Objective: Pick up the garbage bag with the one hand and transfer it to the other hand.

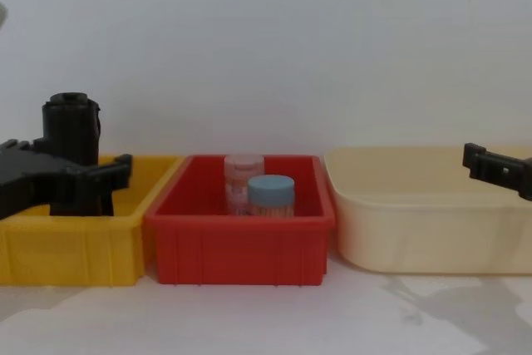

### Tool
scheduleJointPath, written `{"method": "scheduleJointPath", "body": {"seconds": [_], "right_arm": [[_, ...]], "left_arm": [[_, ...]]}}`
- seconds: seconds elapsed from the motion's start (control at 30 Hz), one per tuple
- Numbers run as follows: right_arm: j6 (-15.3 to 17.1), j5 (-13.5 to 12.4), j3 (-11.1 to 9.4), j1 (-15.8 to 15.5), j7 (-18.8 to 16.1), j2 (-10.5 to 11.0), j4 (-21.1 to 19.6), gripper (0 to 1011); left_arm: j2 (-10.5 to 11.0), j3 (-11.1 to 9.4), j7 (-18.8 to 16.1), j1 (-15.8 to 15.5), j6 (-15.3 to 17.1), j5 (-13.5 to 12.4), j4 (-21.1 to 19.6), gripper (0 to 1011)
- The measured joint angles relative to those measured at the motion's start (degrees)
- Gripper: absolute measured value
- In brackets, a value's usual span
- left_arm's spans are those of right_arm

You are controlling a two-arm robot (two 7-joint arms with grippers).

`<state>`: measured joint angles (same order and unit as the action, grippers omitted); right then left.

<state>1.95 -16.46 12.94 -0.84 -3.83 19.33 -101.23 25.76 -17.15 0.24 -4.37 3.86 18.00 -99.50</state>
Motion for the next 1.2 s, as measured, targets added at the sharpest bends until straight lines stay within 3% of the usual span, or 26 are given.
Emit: {"method": "scheduleJointPath", "body": {"seconds": [0.53, 0.83, 1.2], "right_arm": [[0.0, 0.0, 0.0, 0.0, 0.0, 0.0, 0.0, 999], [0.0, 0.0, 0.0, 0.0, 0.0, 0.0, 0.0, 1000], [0.0, 0.0, 0.0, 0.0, 0.0, 0.0, 0.0, 1000]], "left_arm": [[0.2, 4.9, -0.1, -1.7, 3.4, 3.1, 2.3, 1001], [-0.1, 5.7, 1.5, -3.5, 4.5, 4.3, 4.6, 1001], [-1.2, 5.2, 4.3, -6.7, 5.4, 5.2, 8.4, 1001]]}}
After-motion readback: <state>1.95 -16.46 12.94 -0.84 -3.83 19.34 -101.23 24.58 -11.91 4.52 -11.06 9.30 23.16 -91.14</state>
